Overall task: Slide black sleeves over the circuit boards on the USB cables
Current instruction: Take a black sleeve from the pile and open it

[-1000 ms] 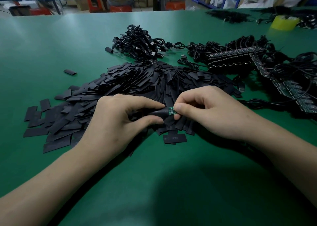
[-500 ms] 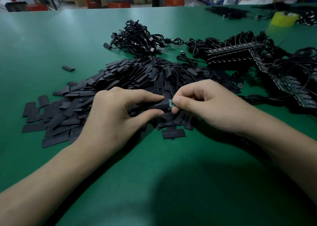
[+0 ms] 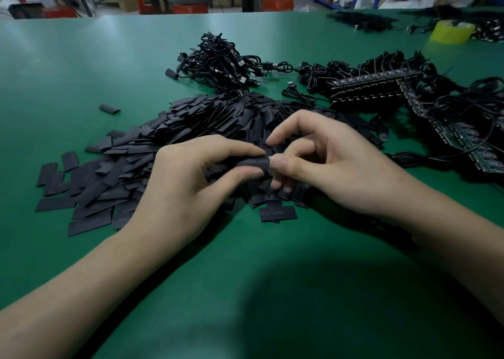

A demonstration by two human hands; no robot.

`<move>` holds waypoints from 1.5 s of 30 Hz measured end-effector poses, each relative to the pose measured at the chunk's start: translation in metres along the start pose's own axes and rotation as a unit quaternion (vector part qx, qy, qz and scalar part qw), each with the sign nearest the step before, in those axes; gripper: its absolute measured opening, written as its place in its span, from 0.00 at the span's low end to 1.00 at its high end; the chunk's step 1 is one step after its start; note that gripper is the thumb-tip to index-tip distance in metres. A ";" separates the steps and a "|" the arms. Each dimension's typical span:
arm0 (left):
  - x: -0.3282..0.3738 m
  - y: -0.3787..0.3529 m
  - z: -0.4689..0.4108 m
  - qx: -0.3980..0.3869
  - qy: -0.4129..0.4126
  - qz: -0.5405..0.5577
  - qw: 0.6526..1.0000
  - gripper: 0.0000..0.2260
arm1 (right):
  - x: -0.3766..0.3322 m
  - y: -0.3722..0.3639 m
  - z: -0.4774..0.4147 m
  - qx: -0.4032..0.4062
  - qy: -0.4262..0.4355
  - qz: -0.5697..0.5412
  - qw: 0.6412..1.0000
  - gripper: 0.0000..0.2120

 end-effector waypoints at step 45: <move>0.004 0.004 0.003 0.044 -0.057 0.031 0.997 0.08 | 0.000 -0.004 0.000 -0.040 -0.009 -0.196 0.980 0.08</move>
Point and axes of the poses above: each hand's wrist, its own z-axis away from the middle knuckle, its own y-axis out of the back of the hand, x = y × z, the point moved 1 cm from there along -z, towards the middle knuckle, and after that the axes turned 15 degrees about -x, right-handed, at the moved point
